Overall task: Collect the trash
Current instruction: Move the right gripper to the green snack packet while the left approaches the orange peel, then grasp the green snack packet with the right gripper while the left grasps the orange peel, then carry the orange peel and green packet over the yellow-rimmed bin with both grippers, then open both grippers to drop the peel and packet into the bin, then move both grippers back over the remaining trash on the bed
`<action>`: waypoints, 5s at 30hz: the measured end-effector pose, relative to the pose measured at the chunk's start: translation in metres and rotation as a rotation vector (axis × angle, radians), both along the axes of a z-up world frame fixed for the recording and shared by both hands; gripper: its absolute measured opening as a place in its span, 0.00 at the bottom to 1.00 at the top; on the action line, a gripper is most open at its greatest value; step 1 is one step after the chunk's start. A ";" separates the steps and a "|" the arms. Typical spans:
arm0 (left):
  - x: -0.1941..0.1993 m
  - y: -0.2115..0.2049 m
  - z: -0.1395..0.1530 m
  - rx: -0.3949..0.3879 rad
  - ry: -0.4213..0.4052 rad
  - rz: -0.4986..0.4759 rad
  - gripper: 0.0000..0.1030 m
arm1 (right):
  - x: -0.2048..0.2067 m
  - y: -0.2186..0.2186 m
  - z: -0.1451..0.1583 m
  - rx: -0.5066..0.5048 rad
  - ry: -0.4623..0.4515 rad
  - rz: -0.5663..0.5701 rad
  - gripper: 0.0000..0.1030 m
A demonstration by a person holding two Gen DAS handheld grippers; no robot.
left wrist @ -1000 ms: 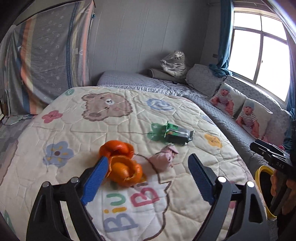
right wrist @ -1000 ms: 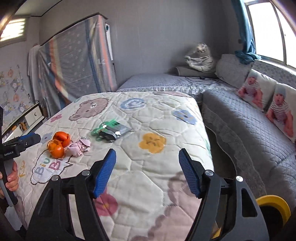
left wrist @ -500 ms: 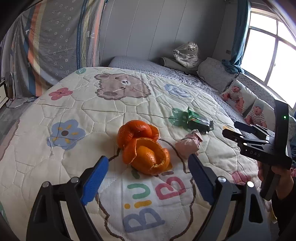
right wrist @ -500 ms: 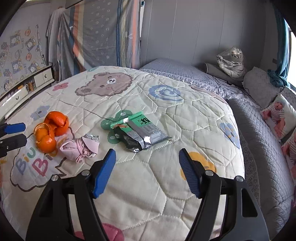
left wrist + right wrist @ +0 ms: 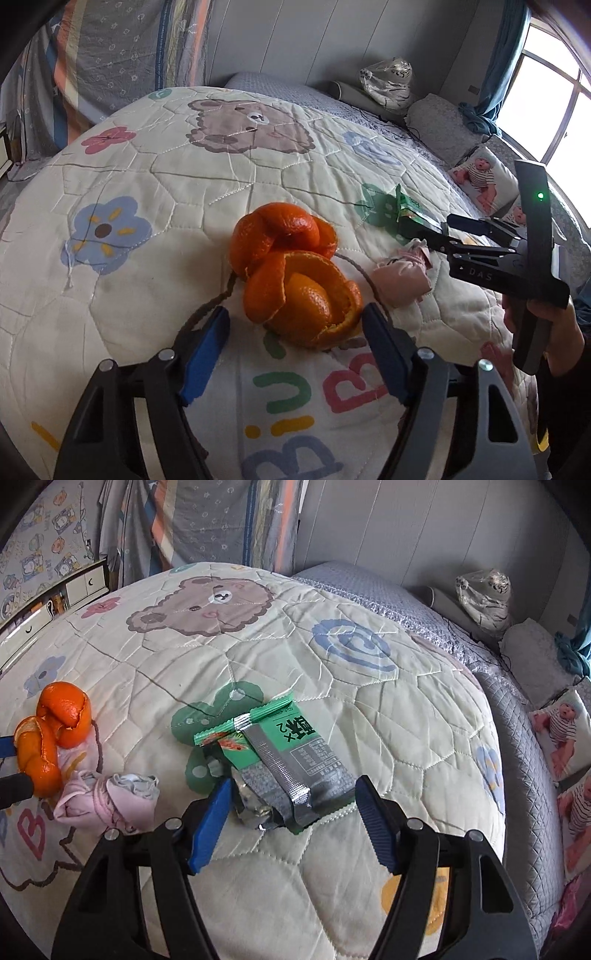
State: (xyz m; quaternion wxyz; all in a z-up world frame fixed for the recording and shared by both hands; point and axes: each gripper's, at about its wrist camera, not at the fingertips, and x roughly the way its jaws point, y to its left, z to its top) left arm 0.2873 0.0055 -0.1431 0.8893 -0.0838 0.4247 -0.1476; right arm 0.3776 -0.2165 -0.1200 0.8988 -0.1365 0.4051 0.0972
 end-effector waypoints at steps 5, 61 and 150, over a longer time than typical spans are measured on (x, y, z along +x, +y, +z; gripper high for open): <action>0.003 -0.003 0.002 -0.006 -0.003 -0.014 0.51 | 0.014 -0.004 -0.003 0.025 0.031 -0.015 0.31; -0.103 -0.141 0.096 0.007 -0.264 -0.360 0.40 | -0.240 -0.163 0.082 0.215 -0.207 -0.376 0.02; -0.045 -0.140 0.097 0.029 -0.299 -0.215 0.79 | -0.285 -0.170 0.077 0.125 -0.259 -0.460 0.49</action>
